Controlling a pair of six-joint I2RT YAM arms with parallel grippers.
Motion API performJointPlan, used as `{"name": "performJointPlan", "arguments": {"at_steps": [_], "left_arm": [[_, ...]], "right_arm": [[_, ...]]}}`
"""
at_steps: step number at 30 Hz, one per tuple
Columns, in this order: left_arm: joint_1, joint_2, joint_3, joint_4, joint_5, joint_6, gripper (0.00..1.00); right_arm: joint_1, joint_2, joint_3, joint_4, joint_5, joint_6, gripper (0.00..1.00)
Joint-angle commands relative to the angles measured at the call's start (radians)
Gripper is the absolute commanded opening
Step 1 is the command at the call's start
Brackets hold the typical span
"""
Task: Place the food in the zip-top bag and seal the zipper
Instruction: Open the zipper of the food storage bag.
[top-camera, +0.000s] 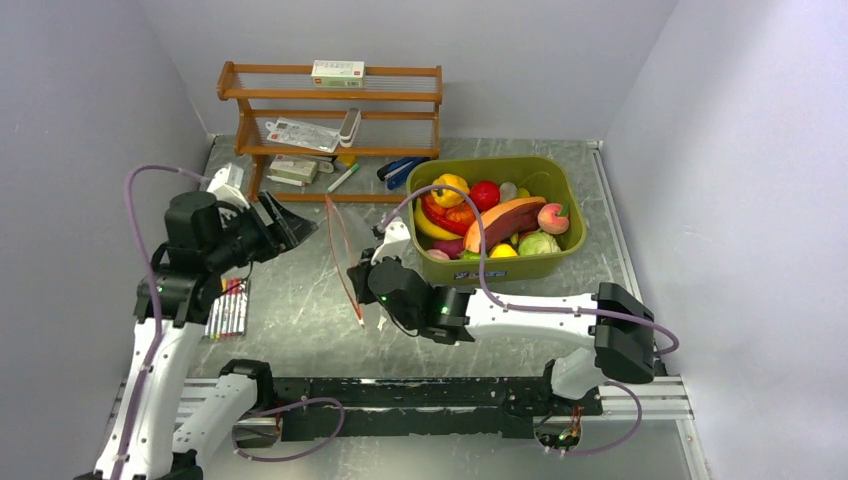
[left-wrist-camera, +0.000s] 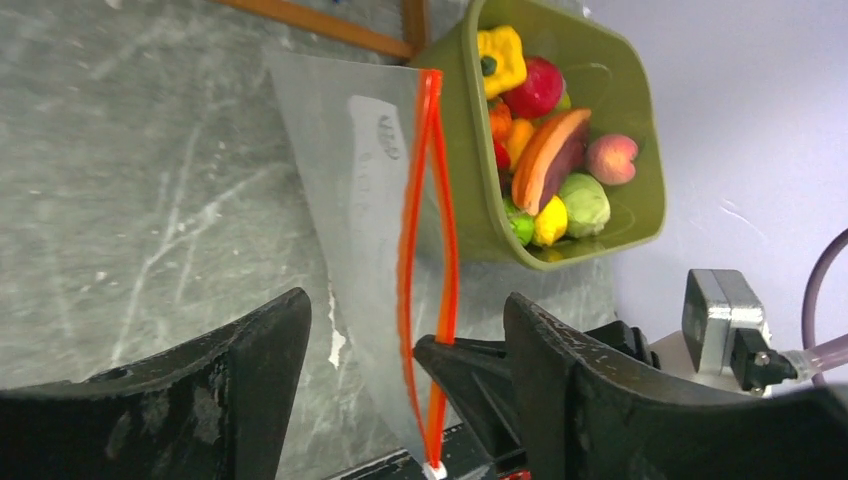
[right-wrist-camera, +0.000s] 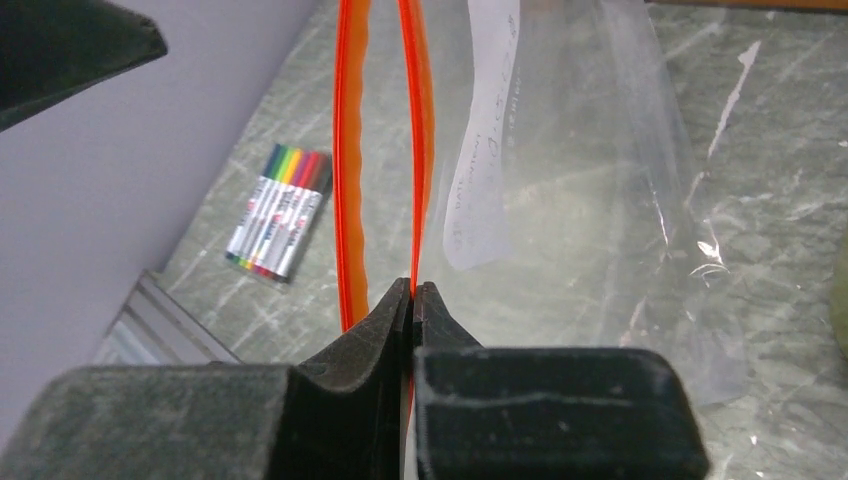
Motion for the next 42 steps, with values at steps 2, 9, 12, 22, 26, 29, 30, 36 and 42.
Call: {"name": "performJointPlan", "arguments": {"at_steps": [2, 9, 12, 22, 26, 29, 30, 36, 42], "left_arm": [[0.003, -0.037, 0.138, -0.233, -0.150, 0.096, 0.78], [0.003, -0.053, 0.244, -0.220, -0.031, 0.095, 0.80], [0.003, -0.056, 0.256, -0.174, 0.031, 0.081, 0.78], [0.003, -0.021, -0.015, 0.147, 0.332, 0.064, 0.76], [0.003, 0.015, -0.076, 0.219, 0.423, 0.086, 0.79], [0.003, 0.022, -0.096, 0.227, 0.390, 0.114, 0.80], [0.003, 0.024, -0.096, 0.215, 0.362, 0.129, 0.80], [0.003, 0.028, -0.097, 0.146, 0.208, 0.196, 0.67], [0.003, 0.040, -0.101, 0.151, 0.180, 0.216, 0.57]], "right_arm": [[-0.007, -0.041, 0.049, 0.033, -0.025, 0.005, 0.00], [-0.008, -0.082, 0.130, 0.087, -0.091, -0.008, 0.00], [-0.008, -0.095, 0.147, 0.084, -0.067, 0.012, 0.00], [-0.008, -0.089, 0.060, 0.101, -0.028, 0.074, 0.00], [-0.008, -0.062, 0.081, 0.077, -0.022, 0.056, 0.00], [-0.008, -0.049, 0.092, 0.068, -0.034, 0.051, 0.00], [-0.008, -0.050, 0.092, 0.071, -0.038, 0.052, 0.00], [-0.008, -0.061, 0.081, 0.065, -0.033, 0.055, 0.00], [-0.009, -0.053, 0.082, 0.063, -0.033, 0.050, 0.00]]}}
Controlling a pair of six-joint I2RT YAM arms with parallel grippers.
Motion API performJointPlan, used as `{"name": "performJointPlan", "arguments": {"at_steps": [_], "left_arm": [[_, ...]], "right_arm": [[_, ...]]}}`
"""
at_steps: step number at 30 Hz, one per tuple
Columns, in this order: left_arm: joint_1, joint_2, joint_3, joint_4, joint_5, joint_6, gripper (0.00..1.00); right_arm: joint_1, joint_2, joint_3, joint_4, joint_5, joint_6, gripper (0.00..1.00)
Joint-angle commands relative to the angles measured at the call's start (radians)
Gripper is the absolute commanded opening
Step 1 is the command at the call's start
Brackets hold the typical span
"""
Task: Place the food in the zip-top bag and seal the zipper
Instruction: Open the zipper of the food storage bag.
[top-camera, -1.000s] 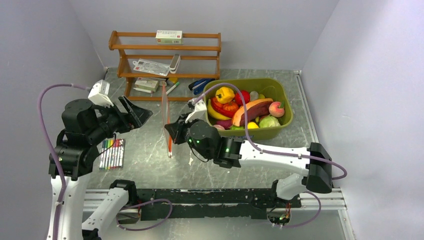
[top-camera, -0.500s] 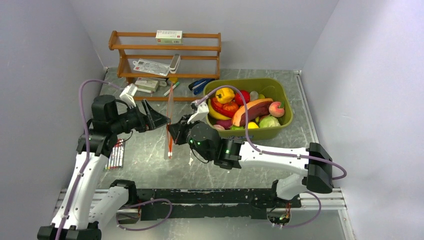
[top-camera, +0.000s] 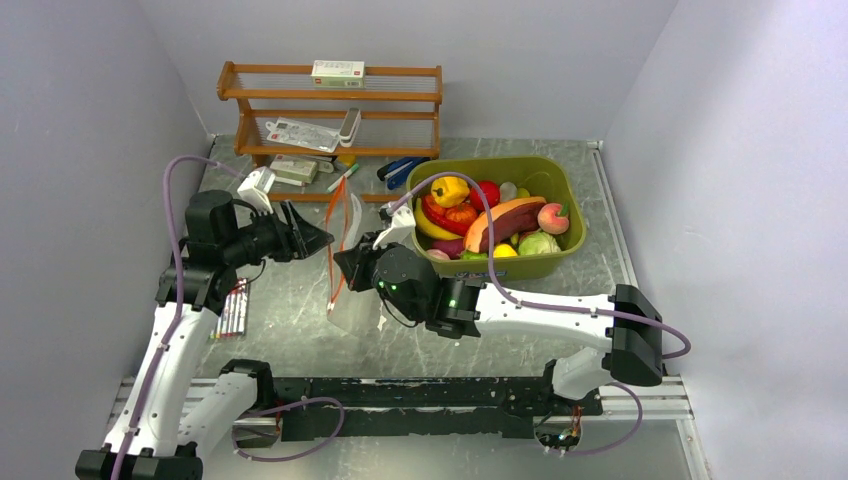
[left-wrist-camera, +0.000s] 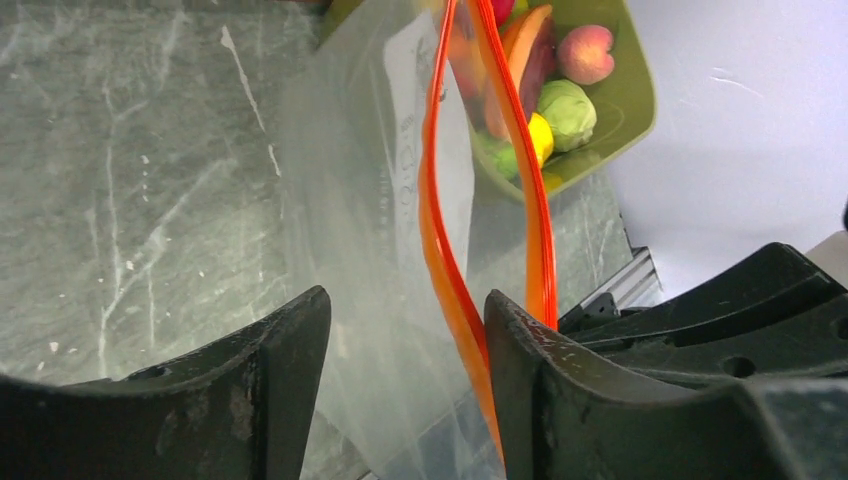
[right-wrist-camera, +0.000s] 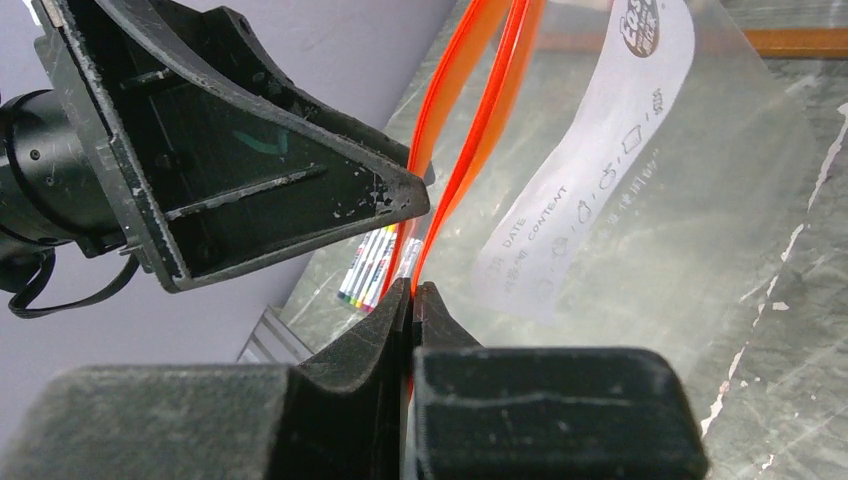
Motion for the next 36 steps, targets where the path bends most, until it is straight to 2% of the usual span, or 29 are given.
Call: {"name": "performJointPlan", "arguments": {"at_steps": [1, 9, 14, 18, 21, 29, 32, 34, 36], "left_arm": [[0.003, 0.006, -0.002, 0.021, -0.046, 0.037, 0.55], [0.003, 0.076, 0.006, 0.067, -0.042, 0.047, 0.51], [0.003, 0.121, 0.014, 0.072, 0.003, 0.081, 0.58], [0.003, 0.136, -0.005, 0.064, -0.038, 0.096, 0.57], [0.002, 0.161, -0.010, 0.042, -0.062, 0.111, 0.52], [0.000, 0.180, -0.007, -0.006, -0.165, 0.161, 0.27], [0.000, 0.203, 0.001, -0.029, -0.218, 0.157, 0.22], [0.000, 0.222, 0.014, -0.046, -0.219, 0.157, 0.24], [0.000, 0.234, 0.028, -0.057, -0.197, 0.161, 0.34]], "right_arm": [[-0.002, 0.005, 0.013, 0.008, 0.016, -0.008, 0.00], [-0.002, 0.050, 0.037, -0.005, 0.017, -0.058, 0.00], [-0.002, 0.105, 0.104, -0.076, 0.024, -0.099, 0.00], [-0.002, 0.115, 0.101, -0.055, 0.022, -0.106, 0.00], [-0.002, 0.126, 0.110, -0.060, 0.023, -0.107, 0.00], [-0.002, 0.145, 0.122, -0.061, 0.056, -0.137, 0.00], [-0.002, 0.168, 0.146, -0.058, 0.083, -0.170, 0.00], [-0.002, 0.182, 0.166, -0.060, 0.077, -0.197, 0.00], [-0.002, 0.194, 0.178, -0.064, 0.075, -0.209, 0.00]]}}
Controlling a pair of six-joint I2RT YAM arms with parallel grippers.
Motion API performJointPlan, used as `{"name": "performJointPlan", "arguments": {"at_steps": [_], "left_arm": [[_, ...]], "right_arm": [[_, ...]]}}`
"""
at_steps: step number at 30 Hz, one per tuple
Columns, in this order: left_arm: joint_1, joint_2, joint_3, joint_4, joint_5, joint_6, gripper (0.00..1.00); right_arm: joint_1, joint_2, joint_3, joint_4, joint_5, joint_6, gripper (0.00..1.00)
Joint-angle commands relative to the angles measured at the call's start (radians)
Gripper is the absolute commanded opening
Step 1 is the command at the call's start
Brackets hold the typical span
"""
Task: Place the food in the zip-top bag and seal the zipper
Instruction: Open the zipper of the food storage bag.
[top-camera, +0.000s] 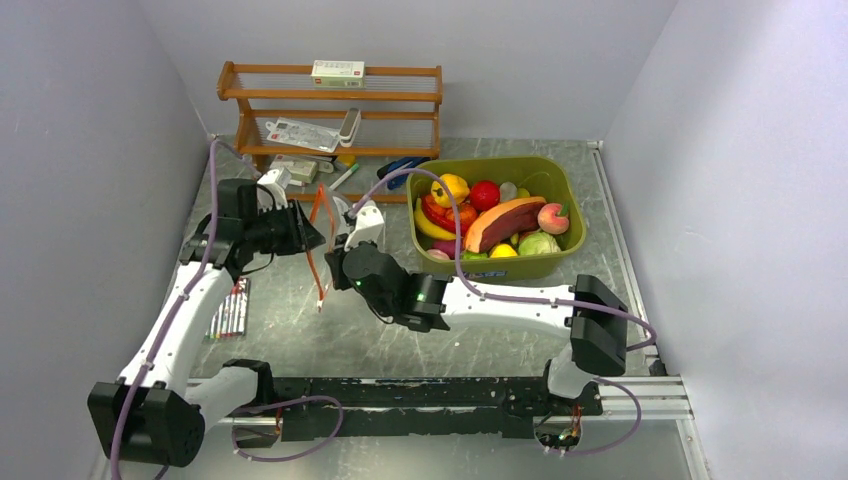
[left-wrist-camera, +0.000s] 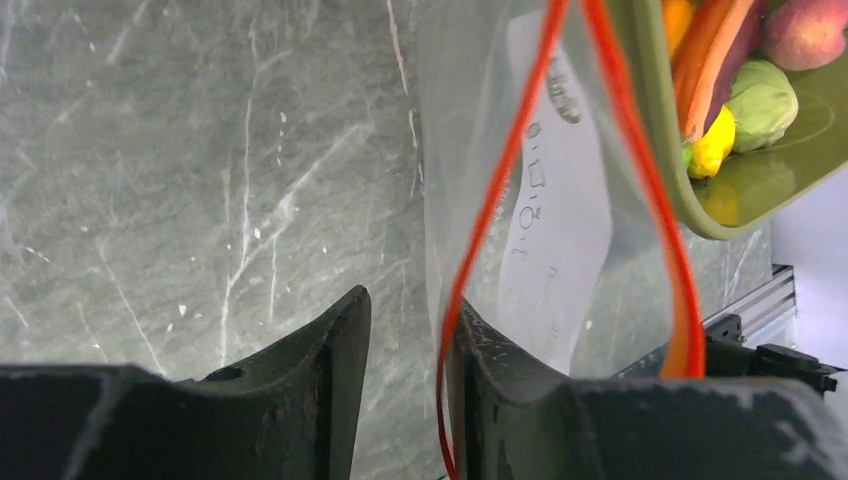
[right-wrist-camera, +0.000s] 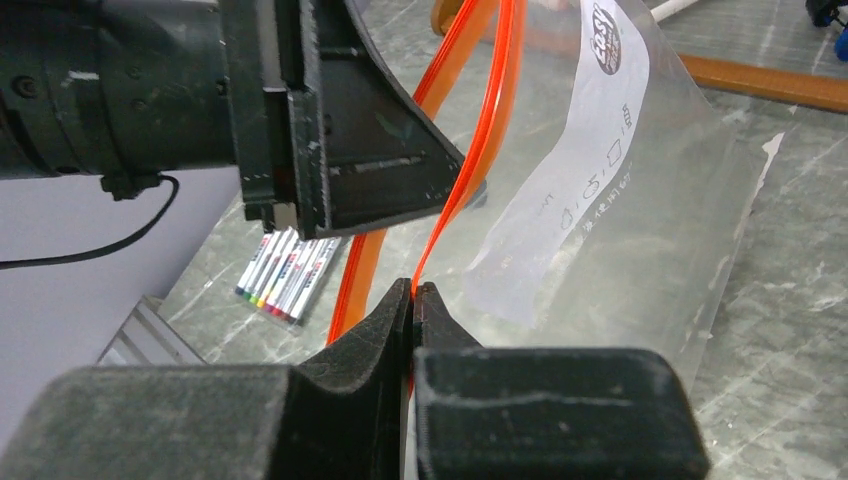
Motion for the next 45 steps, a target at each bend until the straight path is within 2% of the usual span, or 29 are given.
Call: {"name": "performJointPlan", "arguments": {"at_steps": [1, 3, 6, 7, 10, 13, 20, 24, 27, 31, 35, 37, 41, 45], "left_arm": [[0.000, 0.023, 0.032, -0.046, -0.014, 0.019, 0.37], [0.000, 0.018, 0.033, -0.043, -0.008, 0.023, 0.36], [0.000, 0.005, 0.040, -0.057, -0.026, 0.027, 0.11], [0.000, -0.006, 0.048, -0.068, -0.046, 0.025, 0.08], [0.000, -0.056, 0.085, -0.098, -0.142, 0.026, 0.07], [0.000, -0.084, 0.118, -0.111, -0.232, 0.041, 0.07], [0.000, -0.048, 0.258, -0.226, -0.348, 0.092, 0.07], [0.000, -0.049, 0.309, -0.243, -0.297, 0.108, 0.07], [0.000, -0.048, 0.316, -0.246, -0.196, 0.107, 0.07], [-0.002, -0.061, 0.293, -0.219, -0.102, 0.100, 0.07], [-0.003, -0.069, 0.292, -0.196, -0.084, 0.099, 0.07], [-0.003, -0.069, 0.282, -0.175, -0.061, 0.092, 0.07], [-0.005, -0.059, 0.260, -0.150, -0.039, 0.074, 0.07], [-0.004, -0.058, 0.242, -0.135, -0.037, 0.071, 0.07]], "right_arm": [[-0.002, 0.029, 0.050, 0.002, 0.032, -0.059, 0.00], [-0.002, 0.033, 0.049, 0.007, 0.041, -0.062, 0.00], [-0.001, 0.033, 0.059, -0.012, 0.059, -0.068, 0.00], [-0.003, 0.037, 0.070, -0.038, 0.078, -0.059, 0.00], [-0.008, 0.040, 0.094, -0.141, 0.141, -0.009, 0.00], [-0.014, 0.017, 0.081, -0.172, 0.155, 0.025, 0.00], [-0.023, -0.065, 0.054, -0.252, 0.260, 0.085, 0.00], [-0.030, -0.134, -0.020, -0.197, 0.255, 0.103, 0.00], [-0.030, -0.154, -0.081, -0.122, 0.171, 0.124, 0.00], [-0.030, -0.135, -0.090, -0.111, 0.091, 0.153, 0.00], [-0.033, -0.099, -0.045, -0.090, 0.058, 0.084, 0.27], [-0.038, -0.074, -0.009, -0.074, 0.048, 0.054, 0.37], [-0.052, -0.006, 0.106, -0.090, 0.024, 0.033, 0.47], [-0.073, 0.047, 0.155, -0.089, 0.029, 0.051, 0.50]]}}
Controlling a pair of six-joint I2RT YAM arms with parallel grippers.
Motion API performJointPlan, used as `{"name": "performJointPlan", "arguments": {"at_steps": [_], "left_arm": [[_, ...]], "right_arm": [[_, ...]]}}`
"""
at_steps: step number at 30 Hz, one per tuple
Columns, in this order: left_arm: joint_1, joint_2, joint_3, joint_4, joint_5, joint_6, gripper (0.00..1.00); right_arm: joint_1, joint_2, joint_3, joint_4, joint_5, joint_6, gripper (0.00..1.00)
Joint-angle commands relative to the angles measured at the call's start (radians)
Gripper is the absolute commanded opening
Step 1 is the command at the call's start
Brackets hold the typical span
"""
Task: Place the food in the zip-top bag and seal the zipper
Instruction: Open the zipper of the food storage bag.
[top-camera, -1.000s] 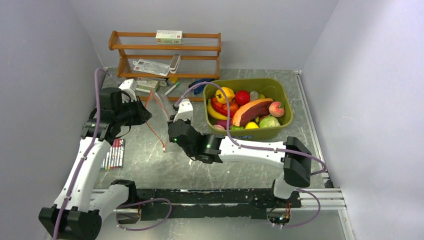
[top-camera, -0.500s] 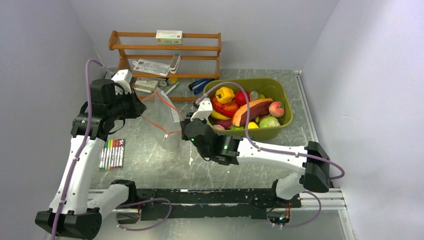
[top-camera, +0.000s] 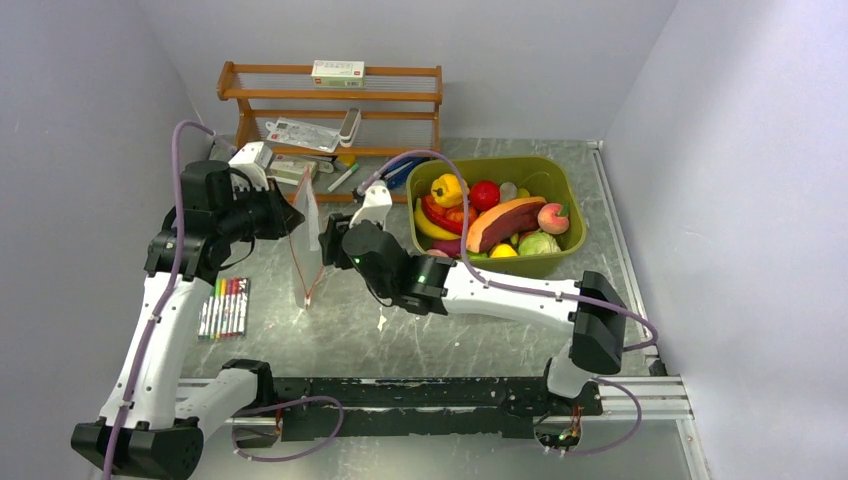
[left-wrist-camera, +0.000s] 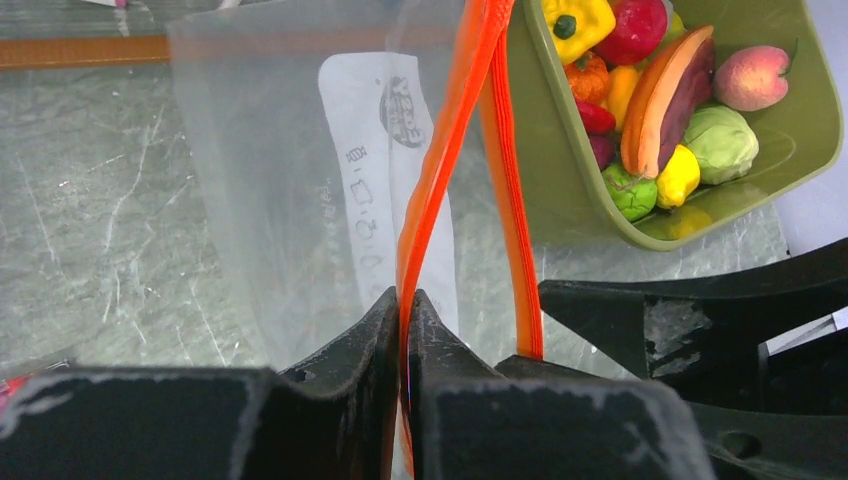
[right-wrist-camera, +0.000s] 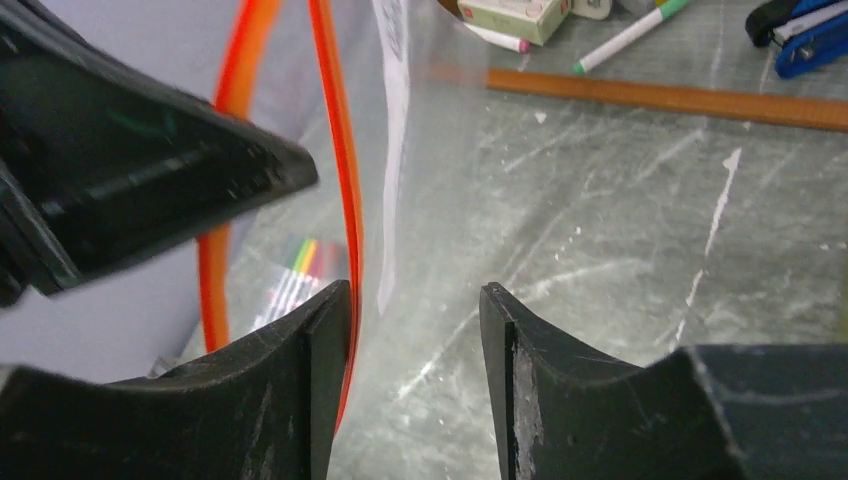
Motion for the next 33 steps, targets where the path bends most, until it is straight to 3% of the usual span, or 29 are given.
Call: {"name": "performJointPlan", "arguments": {"at_steps": [1, 12, 14, 16, 17, 21, 23, 29, 33], "left_arm": [[-0.003, 0.000, -0.021, 0.052, 0.042, -0.012, 0.07], [-0.003, 0.009, -0.032, 0.076, 0.024, 0.003, 0.07], [-0.003, 0.008, -0.042, 0.091, 0.023, 0.006, 0.07], [-0.003, 0.018, -0.018, 0.060, -0.005, 0.030, 0.07], [-0.003, 0.029, 0.010, 0.023, -0.062, 0.044, 0.07], [-0.002, 0.074, 0.173, -0.130, -0.491, 0.050, 0.07], [-0.003, 0.071, 0.221, -0.138, -0.580, 0.037, 0.07], [-0.003, 0.089, 0.204, -0.075, -0.390, 0.022, 0.07], [-0.003, 0.094, 0.142, -0.031, -0.122, 0.044, 0.07]], "right_arm": [[-0.032, 0.048, 0.064, 0.023, -0.003, 0.004, 0.50], [-0.097, 0.150, 0.124, 0.017, -0.115, 0.065, 0.40], [-0.098, 0.160, 0.127, 0.020, -0.131, 0.054, 0.30], [-0.112, 0.167, 0.160, -0.039, -0.104, 0.034, 0.09], [-0.127, 0.164, 0.183, -0.093, -0.073, 0.034, 0.00], [-0.218, 0.064, 0.128, -0.159, -0.018, 0.021, 0.00], [-0.246, -0.010, 0.050, -0.139, -0.017, 0.039, 0.00], [-0.239, -0.059, -0.069, -0.100, -0.122, 0.103, 0.00], [-0.239, -0.070, -0.114, -0.025, -0.186, 0.112, 0.00]]}}
